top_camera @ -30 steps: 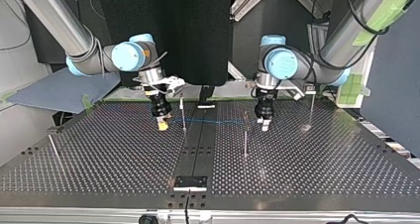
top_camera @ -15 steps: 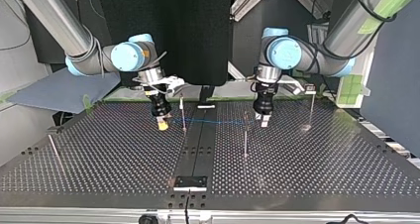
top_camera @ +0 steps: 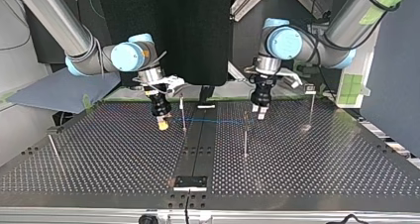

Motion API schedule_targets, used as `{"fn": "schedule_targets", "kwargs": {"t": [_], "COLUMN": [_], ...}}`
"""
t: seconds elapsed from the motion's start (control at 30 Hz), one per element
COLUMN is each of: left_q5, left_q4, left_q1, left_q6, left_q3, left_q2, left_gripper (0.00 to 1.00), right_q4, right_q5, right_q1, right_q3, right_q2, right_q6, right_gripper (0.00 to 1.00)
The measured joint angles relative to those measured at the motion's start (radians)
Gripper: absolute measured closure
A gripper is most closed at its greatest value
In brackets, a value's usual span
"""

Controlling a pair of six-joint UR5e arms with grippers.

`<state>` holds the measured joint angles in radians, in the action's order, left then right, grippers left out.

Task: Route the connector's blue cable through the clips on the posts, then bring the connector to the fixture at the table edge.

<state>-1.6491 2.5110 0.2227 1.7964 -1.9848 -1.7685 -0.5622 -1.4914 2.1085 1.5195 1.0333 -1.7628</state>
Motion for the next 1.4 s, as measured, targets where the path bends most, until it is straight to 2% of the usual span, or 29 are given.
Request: {"fn": "schedule_targets", "kwargs": {"t": [0.3, 0.7, 1.4], "left_q5": [0.004, 0.003, 0.002], "left_q4": [0.006, 0.035, 0.037], "left_q1": [0.009, 0.034, 0.048], "left_q6": [-0.007, -0.056, -0.062], "left_q3": [-0.015, -0.015, -0.015], "left_q2": [0.044, 0.053, 0.08], "left_gripper": [0.0, 0.0, 0.0], "right_q4": [0.002, 0.007, 0.014], "right_q5": [0.0, 0.007, 0.014], "right_q1": [0.002, 0.004, 0.002], "right_q3": [0.0, 0.0, 0.0], "right_q2": [0.0, 0.0, 0.0], "right_q6": [0.0, -0.003, -0.005], "right_gripper": [1.0, 1.0, 1.0]}}
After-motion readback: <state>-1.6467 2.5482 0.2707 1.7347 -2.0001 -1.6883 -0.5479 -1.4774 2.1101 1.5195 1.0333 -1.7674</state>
